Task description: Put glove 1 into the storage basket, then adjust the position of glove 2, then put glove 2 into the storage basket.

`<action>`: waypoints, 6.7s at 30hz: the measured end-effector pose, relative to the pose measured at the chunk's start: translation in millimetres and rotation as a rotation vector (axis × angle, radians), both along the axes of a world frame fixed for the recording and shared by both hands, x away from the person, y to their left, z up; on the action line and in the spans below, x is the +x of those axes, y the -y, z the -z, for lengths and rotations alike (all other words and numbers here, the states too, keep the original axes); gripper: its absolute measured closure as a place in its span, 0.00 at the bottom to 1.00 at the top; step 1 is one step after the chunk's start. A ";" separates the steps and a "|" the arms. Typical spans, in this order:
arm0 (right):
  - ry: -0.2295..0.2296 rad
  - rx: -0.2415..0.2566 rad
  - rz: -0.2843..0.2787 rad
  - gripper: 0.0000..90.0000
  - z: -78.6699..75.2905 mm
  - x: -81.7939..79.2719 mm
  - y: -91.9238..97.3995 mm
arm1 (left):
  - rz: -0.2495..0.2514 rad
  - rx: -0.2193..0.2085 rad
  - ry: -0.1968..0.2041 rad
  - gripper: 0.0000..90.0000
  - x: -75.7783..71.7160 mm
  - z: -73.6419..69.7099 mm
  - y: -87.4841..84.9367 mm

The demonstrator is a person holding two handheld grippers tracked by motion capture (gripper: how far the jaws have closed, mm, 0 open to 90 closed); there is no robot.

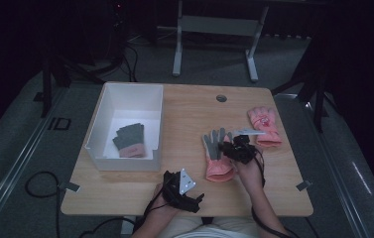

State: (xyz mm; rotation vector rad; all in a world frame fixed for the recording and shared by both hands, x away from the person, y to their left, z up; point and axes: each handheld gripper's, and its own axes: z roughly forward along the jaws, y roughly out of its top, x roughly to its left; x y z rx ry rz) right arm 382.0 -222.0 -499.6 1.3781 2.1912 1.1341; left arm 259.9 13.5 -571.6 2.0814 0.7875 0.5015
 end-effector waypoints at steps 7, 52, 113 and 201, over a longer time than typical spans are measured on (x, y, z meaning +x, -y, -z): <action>0.107 -0.048 0.035 0.74 -35.7 13.7 41.7 | 0.002 0.000 0.006 0.00 -0.3 -0.6 0.1; -0.008 -0.301 0.230 0.59 23.1 140.9 146.0 | -0.029 -0.032 0.021 0.00 2.2 1.8 -2.7; -0.087 -0.177 0.304 0.92 19.1 -13.8 100.0 | -0.046 -0.026 0.057 0.00 0.9 2.0 -3.3; -0.025 -0.167 -0.119 0.94 -2.2 2.7 -11.7 | -0.021 -0.040 0.051 0.00 1.7 -1.3 -3.9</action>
